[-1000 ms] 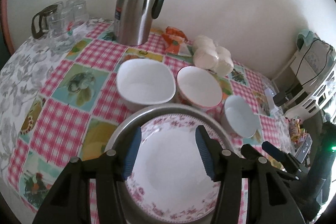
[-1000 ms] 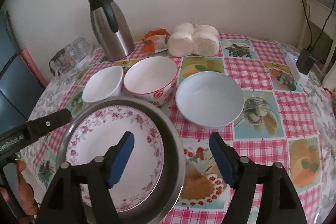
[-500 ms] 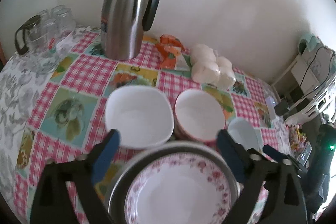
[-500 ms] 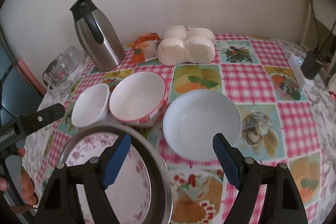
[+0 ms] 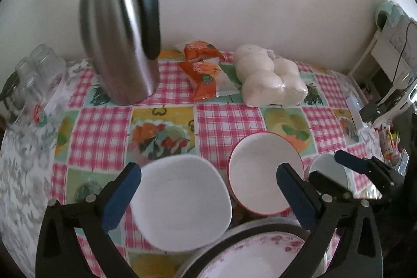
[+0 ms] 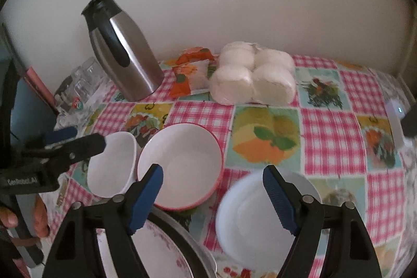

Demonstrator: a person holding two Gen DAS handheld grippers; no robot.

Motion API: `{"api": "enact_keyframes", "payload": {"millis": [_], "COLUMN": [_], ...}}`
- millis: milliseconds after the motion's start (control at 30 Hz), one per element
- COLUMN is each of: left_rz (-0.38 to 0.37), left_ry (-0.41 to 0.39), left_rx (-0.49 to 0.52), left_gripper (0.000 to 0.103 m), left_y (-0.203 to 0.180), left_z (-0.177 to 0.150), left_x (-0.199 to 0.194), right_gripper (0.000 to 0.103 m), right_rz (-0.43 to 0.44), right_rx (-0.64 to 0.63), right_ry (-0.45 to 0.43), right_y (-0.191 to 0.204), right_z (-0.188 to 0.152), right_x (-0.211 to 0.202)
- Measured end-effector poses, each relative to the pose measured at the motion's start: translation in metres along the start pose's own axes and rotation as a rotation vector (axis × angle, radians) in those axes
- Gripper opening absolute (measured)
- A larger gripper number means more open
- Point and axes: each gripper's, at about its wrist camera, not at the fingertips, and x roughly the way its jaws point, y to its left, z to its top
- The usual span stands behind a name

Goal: Organize plates and bowls
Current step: 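Move both tools to the rim of the red-rimmed white bowl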

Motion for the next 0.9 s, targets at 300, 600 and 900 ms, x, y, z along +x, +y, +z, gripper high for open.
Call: {"api": "enact_keyframes", "payload": {"millis": [300, 600, 900], "left_rz": [-0.029, 0.005, 0.051], "left_ry": [0.202, 0.320, 0.375], "left_rx": [0.052, 0.104, 0.177], "left_gripper": [0.081, 0.064, 0.058], "left_y": [-0.017, -0.033, -0.046], "left_z": [0.027, 0.038, 0.037], "left_x": [0.051, 0.087, 0.108], "right_gripper": [0.057, 0.034, 0.028], "right_rz": [0.003, 0.009, 0.009], "right_rx": [0.001, 0.028, 0.027], "right_ry": [0.097, 0.177, 0.256], "right_y": [0.002, -0.007, -0.003], "right_z": [0.015, 0.014, 0.010], "right_x": [0.040, 0.061, 0.071]}}
